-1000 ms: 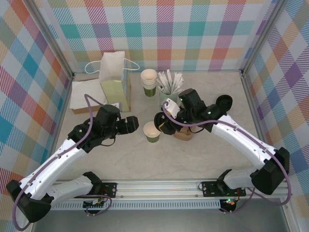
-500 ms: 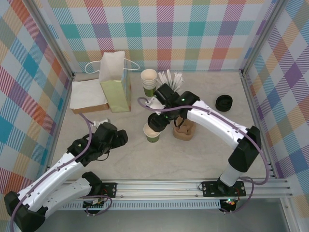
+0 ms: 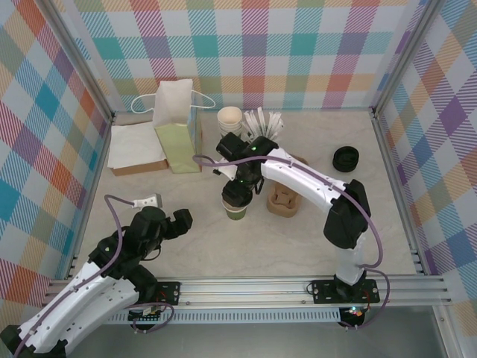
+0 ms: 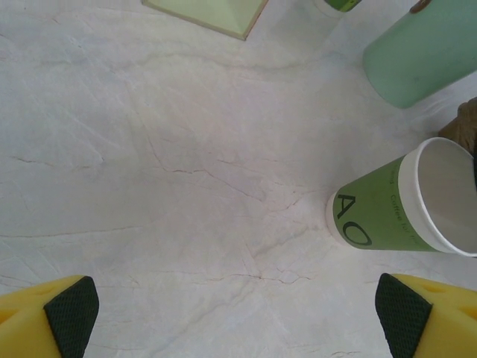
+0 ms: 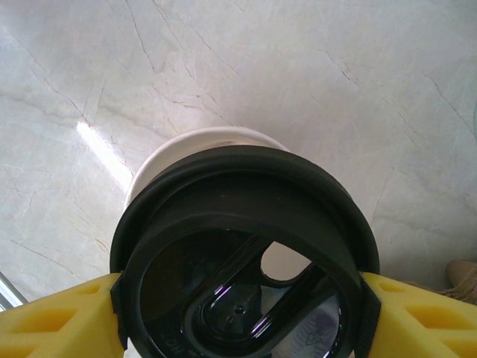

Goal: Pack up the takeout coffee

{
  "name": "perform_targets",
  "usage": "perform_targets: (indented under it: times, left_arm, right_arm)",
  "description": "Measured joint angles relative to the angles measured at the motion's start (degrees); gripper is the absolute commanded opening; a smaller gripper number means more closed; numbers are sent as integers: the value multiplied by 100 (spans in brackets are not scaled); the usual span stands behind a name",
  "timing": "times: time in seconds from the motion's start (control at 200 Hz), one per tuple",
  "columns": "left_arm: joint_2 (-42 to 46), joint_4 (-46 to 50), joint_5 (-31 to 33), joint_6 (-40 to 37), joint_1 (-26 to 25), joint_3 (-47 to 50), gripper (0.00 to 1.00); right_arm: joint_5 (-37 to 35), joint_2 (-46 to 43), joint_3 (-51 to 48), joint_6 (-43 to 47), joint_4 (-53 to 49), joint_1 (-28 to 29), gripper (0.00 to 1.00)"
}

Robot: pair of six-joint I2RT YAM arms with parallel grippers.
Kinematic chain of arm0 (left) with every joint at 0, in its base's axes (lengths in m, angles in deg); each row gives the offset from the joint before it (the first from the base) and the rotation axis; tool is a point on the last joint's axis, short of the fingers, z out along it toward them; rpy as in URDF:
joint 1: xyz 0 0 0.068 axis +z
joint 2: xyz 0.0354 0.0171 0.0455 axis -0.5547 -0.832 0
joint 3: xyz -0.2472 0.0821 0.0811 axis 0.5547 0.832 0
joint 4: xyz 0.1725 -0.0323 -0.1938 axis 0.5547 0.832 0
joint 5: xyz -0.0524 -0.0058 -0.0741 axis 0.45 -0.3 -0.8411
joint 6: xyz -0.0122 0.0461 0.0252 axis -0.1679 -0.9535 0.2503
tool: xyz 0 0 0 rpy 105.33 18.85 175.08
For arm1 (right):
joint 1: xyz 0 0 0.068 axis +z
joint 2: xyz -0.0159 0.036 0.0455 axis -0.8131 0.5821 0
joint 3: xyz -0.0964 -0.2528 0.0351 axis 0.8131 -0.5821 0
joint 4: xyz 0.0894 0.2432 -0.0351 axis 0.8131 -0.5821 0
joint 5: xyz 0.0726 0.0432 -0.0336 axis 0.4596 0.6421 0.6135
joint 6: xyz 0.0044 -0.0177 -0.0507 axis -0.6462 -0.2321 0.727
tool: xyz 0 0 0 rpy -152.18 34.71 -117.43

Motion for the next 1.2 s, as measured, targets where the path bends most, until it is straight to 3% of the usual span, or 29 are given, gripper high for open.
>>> perform_targets:
  times: [0.53, 1.2]
  left_arm:
    - [-155, -7, 2, -90, 0, 2, 99]
    - [-227, -42, 20, -151, 0, 2, 100]
  right_arm:
    - [-7, 560, 415, 4, -240, 66, 71]
    - [98, 645, 442, 4, -317, 98, 72]
